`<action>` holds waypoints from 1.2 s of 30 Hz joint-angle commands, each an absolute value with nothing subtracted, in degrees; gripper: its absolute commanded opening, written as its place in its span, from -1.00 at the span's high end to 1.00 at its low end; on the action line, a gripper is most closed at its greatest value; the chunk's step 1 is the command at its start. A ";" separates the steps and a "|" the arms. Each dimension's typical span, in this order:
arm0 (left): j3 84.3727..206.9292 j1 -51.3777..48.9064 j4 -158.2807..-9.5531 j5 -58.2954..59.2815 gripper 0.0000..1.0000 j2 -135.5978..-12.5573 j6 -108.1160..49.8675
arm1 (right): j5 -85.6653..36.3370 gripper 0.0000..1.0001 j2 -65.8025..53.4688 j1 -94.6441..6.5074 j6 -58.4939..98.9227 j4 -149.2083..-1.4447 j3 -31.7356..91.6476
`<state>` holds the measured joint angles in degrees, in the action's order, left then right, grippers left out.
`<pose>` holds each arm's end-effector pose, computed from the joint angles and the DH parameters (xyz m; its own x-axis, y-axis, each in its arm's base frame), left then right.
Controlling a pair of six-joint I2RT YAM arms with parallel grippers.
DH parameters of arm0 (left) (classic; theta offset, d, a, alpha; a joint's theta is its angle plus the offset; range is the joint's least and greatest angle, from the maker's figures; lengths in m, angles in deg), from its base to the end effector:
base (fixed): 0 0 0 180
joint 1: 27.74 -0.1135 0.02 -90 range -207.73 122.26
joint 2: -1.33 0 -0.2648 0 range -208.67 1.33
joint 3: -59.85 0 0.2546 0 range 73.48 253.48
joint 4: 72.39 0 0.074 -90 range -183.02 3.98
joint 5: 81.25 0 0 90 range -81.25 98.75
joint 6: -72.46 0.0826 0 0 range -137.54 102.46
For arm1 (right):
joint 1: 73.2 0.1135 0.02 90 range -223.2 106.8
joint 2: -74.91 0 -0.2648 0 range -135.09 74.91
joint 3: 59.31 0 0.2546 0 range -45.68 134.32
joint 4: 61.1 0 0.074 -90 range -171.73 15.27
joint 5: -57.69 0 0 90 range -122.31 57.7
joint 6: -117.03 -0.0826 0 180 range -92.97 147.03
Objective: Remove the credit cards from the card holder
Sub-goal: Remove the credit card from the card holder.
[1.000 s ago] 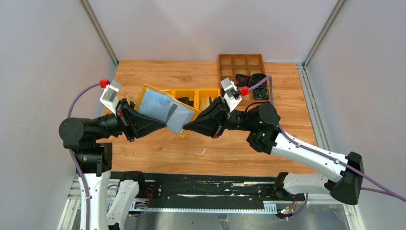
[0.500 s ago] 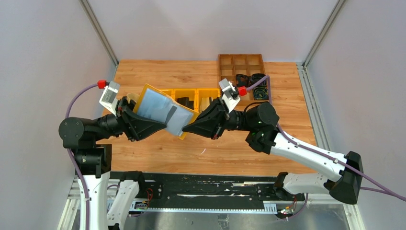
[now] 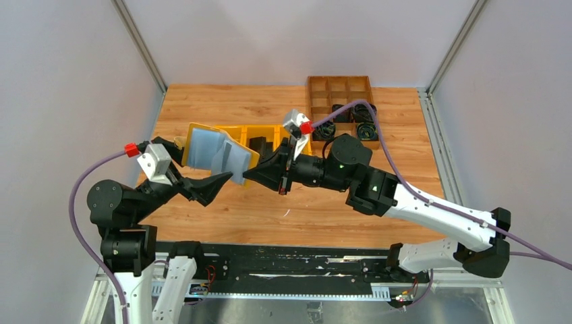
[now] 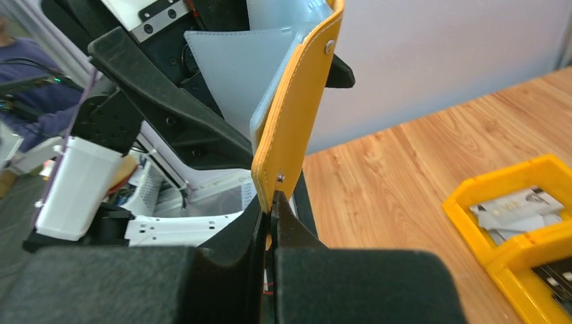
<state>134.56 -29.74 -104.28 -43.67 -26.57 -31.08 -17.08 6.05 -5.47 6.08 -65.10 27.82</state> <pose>0.0826 -0.0626 0.4551 0.0760 -0.1402 -0.9872 0.7836 0.6206 -0.0279 0.0994 0.2999 0.4782 -0.2665 0.2595 -0.9282 -0.9574 0.0399 0.2860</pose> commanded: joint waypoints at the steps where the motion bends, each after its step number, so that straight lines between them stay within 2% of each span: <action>1: 132.53 -29.42 -108.94 -38.14 -0.83 -24.72 -18.43 | -25.54 1.00 3.15 -2.04 11.05 -74.28 33.13; 5: 131.50 -29.46 -109.58 -36.15 -0.80 -23.59 -14.42 | -29.71 1.00 -0.20 0.62 11.97 -79.69 37.90; 11: 131.21 -29.36 -116.26 -40.00 -0.85 -22.48 -8.48 | -34.19 1.00 -3.11 2.27 12.58 -81.70 41.41; 19: 131.22 -29.40 -118.00 -41.52 -0.91 -22.06 -10.02 | -33.25 1.00 -5.68 3.25 13.14 -82.52 43.99; 26: 131.75 -29.45 -118.16 -38.18 -0.67 -23.16 -8.08 | -33.85 1.00 -4.93 3.62 13.56 -82.55 43.16; 36: 136.07 -29.34 -124.46 -42.71 -0.44 -25.46 -7.64 | -37.29 1.00 0.53 2.84 14.59 -81.83 37.84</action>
<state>133.97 -29.74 -122.82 -41.37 -24.32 -8.22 -36.38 -2.58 2.42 13.60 -82.46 39.33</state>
